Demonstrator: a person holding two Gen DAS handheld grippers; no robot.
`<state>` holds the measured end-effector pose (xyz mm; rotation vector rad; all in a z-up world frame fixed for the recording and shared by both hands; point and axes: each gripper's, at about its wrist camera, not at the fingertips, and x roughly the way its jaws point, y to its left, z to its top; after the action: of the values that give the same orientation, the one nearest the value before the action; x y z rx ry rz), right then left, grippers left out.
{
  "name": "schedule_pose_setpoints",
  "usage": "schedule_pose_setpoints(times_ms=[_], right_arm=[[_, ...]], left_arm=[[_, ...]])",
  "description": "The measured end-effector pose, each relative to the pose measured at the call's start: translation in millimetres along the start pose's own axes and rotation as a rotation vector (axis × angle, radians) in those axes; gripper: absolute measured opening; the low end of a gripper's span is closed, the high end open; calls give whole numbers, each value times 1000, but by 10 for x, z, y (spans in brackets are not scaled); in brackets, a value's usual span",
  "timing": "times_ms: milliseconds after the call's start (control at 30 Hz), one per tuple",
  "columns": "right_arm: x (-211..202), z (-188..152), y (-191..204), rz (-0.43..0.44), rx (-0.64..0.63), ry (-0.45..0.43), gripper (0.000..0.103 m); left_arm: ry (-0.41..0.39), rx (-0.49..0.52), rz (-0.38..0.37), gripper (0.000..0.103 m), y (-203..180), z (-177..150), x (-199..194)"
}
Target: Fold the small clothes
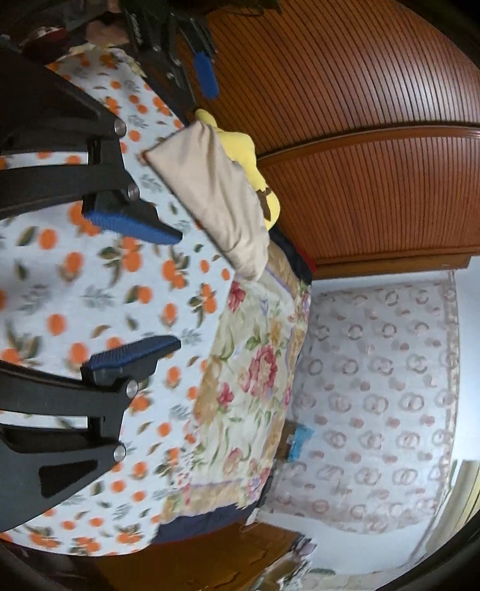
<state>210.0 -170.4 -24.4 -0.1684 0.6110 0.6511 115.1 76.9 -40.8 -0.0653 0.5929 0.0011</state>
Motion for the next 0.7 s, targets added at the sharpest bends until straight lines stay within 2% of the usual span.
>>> schedule_pose_setpoints(times_ms=[133,267,333,533,700], right_arm=[[-284,-269,-55,-54,33,-10,64],[-565,-478,-136,-99,85,-27,66],[-720,-559,-174,-148,101,-43,67],[-1192,-643,-297,-246,142,-119,67],[-1442,-631,-313,-270,159,-168,67]], left_arm=[[-9,24,-28,56,-235,-58,-75],[-20,45,-52,56,-456,-83,-144],[-20,52,-60,56,-556,-75,-169],[-49,71,-85,56,-817,19,-288],[-77,63,-82,56,-911,115,-432]])
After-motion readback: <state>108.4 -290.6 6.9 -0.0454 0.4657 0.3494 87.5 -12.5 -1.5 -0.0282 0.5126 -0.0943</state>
